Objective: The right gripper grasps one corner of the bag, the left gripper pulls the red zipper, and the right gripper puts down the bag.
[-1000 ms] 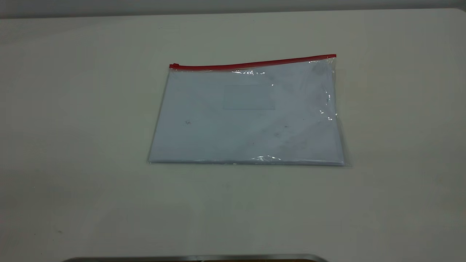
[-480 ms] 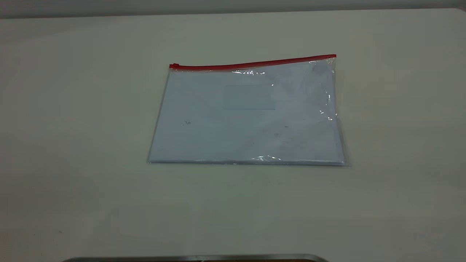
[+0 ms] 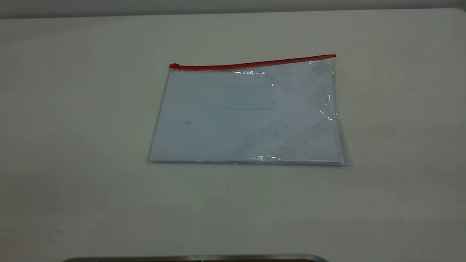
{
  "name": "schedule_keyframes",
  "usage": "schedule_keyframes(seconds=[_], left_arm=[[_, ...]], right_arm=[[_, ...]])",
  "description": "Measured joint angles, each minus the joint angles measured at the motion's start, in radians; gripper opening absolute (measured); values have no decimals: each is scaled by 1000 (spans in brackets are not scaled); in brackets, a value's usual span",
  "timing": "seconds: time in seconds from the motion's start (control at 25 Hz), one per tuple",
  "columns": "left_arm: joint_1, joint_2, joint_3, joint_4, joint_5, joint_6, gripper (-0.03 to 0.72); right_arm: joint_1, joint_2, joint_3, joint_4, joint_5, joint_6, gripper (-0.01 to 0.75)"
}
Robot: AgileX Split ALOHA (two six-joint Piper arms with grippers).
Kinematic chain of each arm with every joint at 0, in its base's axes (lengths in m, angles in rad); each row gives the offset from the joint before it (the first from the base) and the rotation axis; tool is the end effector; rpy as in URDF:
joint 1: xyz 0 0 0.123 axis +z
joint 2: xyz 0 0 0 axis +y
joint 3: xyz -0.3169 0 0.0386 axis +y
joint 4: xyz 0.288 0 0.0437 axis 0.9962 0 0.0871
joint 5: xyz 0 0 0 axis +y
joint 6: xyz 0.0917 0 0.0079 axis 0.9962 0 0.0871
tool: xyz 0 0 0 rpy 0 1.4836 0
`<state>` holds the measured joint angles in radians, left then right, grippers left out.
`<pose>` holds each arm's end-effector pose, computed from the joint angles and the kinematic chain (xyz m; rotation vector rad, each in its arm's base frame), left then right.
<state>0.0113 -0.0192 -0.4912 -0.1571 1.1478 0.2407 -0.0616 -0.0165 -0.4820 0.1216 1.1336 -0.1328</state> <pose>-0.0097 -0.0132 0.2870 0.2580 2.0946 -0.0397 -0.0066 0.0105 0.2849 -0.0861 2.1106 0.0313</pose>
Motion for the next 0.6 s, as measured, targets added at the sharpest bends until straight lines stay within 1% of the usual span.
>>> schedule_keyframes(seconds=[0.28,0.52,0.6], left_arm=[[0,0,0,0,0,0,424],[0,0,0,0,-1,-1,424],[0,0,0,0,-1,-1,424]], right_arm=[[6,0,0,0,0,0,377],[93,0,0,0,0,0,377],[102,0,0,0,0,0,377]])
